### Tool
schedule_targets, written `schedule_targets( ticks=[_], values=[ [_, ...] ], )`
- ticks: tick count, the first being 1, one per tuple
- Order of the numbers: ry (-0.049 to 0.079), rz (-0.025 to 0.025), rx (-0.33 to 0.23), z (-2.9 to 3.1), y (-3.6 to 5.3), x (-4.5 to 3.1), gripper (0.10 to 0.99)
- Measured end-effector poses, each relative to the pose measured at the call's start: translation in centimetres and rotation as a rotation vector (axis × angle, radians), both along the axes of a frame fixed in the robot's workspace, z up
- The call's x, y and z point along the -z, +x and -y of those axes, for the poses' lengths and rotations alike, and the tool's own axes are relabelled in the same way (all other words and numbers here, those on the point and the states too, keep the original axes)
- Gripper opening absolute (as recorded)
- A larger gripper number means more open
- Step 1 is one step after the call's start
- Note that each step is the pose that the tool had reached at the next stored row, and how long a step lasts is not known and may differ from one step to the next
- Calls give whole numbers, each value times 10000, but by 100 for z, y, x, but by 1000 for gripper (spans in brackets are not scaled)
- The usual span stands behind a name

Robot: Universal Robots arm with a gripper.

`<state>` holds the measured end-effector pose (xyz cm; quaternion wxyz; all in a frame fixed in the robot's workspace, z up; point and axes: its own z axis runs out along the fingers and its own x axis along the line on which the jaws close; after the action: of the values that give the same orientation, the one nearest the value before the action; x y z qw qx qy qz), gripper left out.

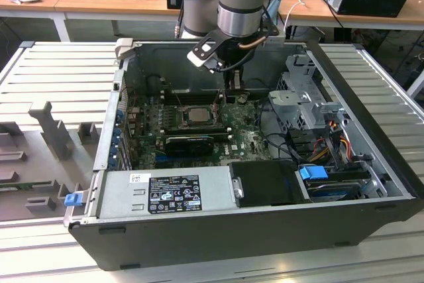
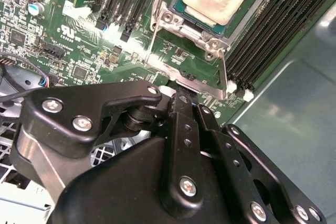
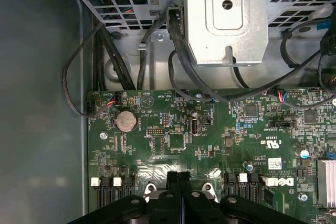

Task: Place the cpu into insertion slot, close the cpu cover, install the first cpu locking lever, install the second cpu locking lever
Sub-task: 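Close the cpu cover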

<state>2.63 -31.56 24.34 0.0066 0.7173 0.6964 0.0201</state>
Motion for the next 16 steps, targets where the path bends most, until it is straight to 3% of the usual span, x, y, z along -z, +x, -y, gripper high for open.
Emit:
schedule_targets(
  ticks=[16],
  values=[
    [0,0,1,0,-63,0,106]
  ],
)
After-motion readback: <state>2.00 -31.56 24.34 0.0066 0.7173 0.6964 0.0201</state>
